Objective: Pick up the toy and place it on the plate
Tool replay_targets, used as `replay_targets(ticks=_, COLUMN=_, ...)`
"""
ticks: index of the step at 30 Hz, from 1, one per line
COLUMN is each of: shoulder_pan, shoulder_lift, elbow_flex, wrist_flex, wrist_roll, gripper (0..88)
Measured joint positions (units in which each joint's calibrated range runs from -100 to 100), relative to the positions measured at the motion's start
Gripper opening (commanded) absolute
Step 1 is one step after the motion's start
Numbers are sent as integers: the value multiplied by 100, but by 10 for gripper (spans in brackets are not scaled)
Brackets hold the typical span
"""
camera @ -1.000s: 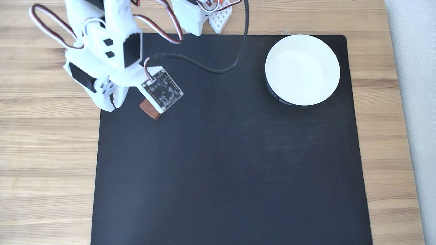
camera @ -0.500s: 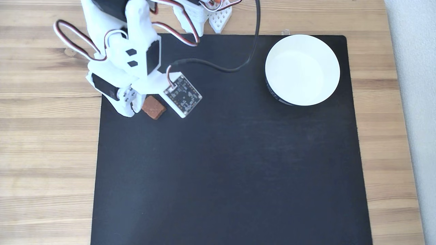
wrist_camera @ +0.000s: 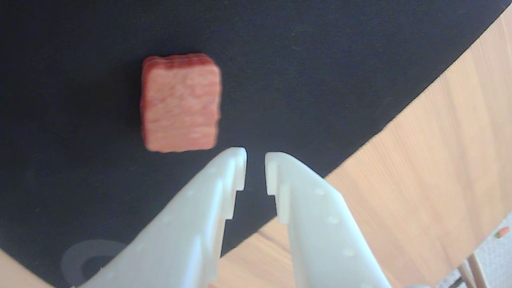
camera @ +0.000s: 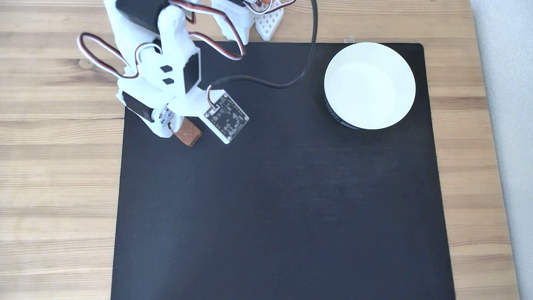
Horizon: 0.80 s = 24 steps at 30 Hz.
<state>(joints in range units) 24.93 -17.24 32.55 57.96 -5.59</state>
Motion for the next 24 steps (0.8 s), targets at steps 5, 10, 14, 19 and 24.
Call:
replay_targets(ticks=5, shoulder_pan=0, shoulder_lift=0, elbow_flex=0, wrist_flex=346, wrist_roll=-67, gripper=25)
replay_targets(ticks=10, shoulder_pan=0, shoulder_lift=0, elbow_flex=0, wrist_flex=625, wrist_roll=-293, gripper=26)
replay_targets(ticks=14, shoulder_pan=0, shoulder_lift=0, elbow_flex=0, wrist_flex=768, wrist_roll=-304, gripper=26)
replay_targets(ticks=19, shoulder_pan=0, shoulder_lift=0, elbow_flex=0, wrist_flex=768, wrist_roll=-304, gripper=29)
replay_targets(ticks=24, shoulder_pan=0, shoulder_lift=0, elbow_flex=0, wrist_flex=785, wrist_roll=-304, gripper=314)
